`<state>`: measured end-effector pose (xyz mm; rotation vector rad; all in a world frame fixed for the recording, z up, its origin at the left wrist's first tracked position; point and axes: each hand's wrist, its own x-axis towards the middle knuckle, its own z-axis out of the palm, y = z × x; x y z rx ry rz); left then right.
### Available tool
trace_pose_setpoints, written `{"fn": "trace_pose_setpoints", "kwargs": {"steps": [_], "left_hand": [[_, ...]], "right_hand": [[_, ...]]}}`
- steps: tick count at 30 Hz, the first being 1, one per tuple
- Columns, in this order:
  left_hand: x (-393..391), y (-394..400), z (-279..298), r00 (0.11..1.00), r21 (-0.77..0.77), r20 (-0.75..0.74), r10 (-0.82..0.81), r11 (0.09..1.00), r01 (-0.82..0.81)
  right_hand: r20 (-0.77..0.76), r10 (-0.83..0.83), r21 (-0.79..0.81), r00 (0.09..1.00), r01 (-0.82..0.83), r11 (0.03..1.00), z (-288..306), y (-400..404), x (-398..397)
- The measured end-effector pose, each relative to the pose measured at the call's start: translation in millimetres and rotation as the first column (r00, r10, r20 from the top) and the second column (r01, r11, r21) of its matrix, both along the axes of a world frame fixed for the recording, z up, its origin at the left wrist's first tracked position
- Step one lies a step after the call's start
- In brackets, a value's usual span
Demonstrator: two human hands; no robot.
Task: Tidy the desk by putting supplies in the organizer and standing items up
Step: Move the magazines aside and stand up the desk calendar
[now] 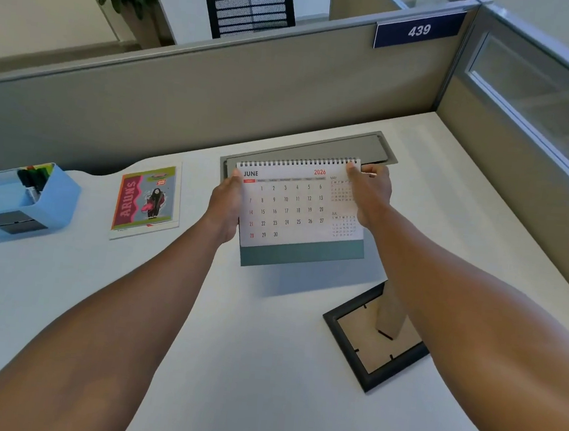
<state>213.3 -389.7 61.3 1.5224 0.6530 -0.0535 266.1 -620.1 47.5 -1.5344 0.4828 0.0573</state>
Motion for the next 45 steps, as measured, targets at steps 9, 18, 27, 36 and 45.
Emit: {"fn": "trace_pose_setpoints", "kwargs": {"steps": [9,18,27,36,45], "left_hand": [[2,10,-8,0.98,0.028,-0.037,0.194,0.981,-0.193],[1,25,-12,0.964,0.061,-0.004,0.266,0.962,-0.265],[6,22,-16,0.963,0.091,0.018,0.27,0.958,-0.27],[6,23,-23,0.958,0.094,0.021,0.285,0.954,-0.285],[5,16,-20,0.986,0.027,0.032,0.162,0.986,-0.163]], "right_hand": [[-0.126,0.246,-0.233,0.961,-0.27,0.934,-9,10,-2],[-0.188,0.254,-0.308,0.949,-0.302,0.902,-27,18,-10],[-0.166,0.201,-0.339,0.965,-0.247,0.908,-25,27,-9],[-0.143,0.189,-0.348,0.971,-0.228,0.909,-31,22,-11],[-0.128,0.175,-0.224,0.976,-0.201,0.954,-22,24,-16]]}}
